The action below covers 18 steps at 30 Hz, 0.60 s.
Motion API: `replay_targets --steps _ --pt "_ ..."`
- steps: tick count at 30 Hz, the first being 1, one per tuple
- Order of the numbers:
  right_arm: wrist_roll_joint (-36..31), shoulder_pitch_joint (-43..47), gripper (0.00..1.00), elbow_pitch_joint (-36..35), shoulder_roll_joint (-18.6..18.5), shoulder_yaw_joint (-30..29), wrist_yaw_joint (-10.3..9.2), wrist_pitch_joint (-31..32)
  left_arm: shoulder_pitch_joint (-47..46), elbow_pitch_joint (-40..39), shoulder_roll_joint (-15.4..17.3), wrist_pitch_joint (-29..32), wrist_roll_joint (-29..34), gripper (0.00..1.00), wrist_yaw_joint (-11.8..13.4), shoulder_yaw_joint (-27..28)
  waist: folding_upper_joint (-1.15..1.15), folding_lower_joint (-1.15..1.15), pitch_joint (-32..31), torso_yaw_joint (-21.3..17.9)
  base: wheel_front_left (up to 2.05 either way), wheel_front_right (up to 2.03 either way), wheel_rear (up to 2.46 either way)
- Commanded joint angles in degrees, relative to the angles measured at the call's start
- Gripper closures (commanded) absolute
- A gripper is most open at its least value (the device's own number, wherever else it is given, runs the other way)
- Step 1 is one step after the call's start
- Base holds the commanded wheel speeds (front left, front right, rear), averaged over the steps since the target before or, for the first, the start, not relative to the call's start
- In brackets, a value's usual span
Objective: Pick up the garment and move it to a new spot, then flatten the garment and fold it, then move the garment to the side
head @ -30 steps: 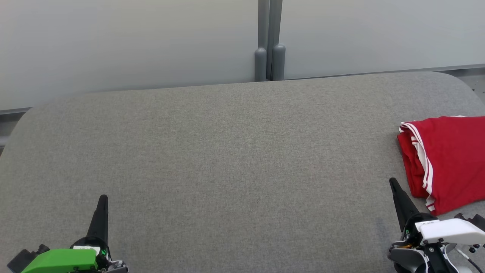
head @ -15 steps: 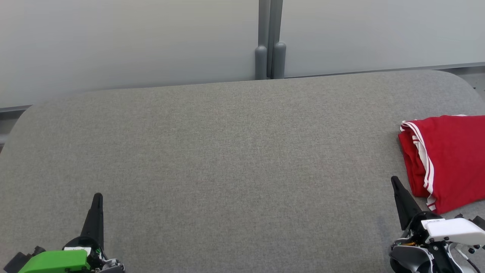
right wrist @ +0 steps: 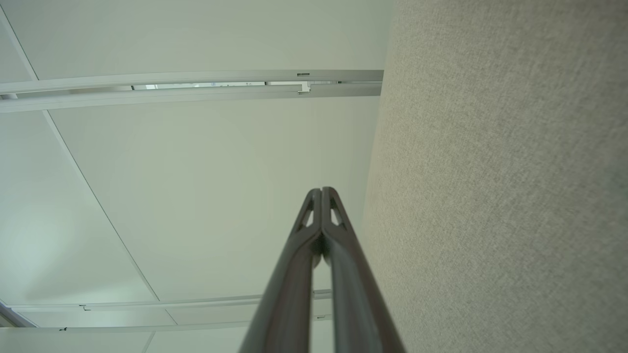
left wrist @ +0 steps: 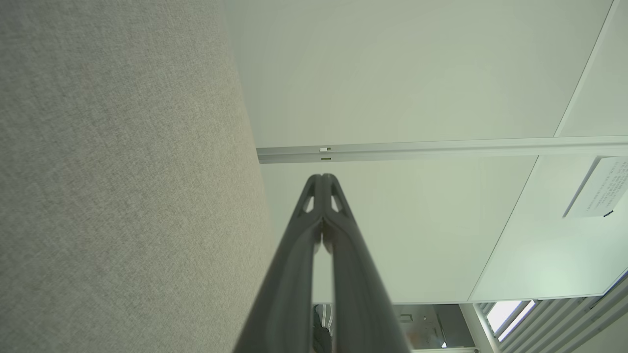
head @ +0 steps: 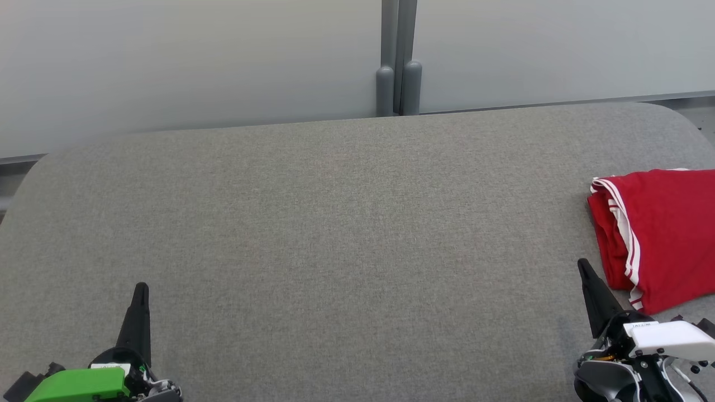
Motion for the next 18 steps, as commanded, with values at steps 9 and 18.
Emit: replay_targets --steps 9,18 --pt "0.02 -0.47 1.0 0.12 -0.06 -0.2 0.04 0.37 -0.76 -0.16 -0.24 0.2 -0.41 1.0 -0.27 0.18 0.28 0.0 0.0 0.0 0.0 0.0 0.0" --pt "-0.1 -0.47 1.0 0.14 0.03 -0.29 0.03 0.47 -0.77 -0.15 -0.28 0.28 -0.33 1.0 -0.27 0.26 0.28 0.0 0.0 0.0 0.0 0.0 0.0"
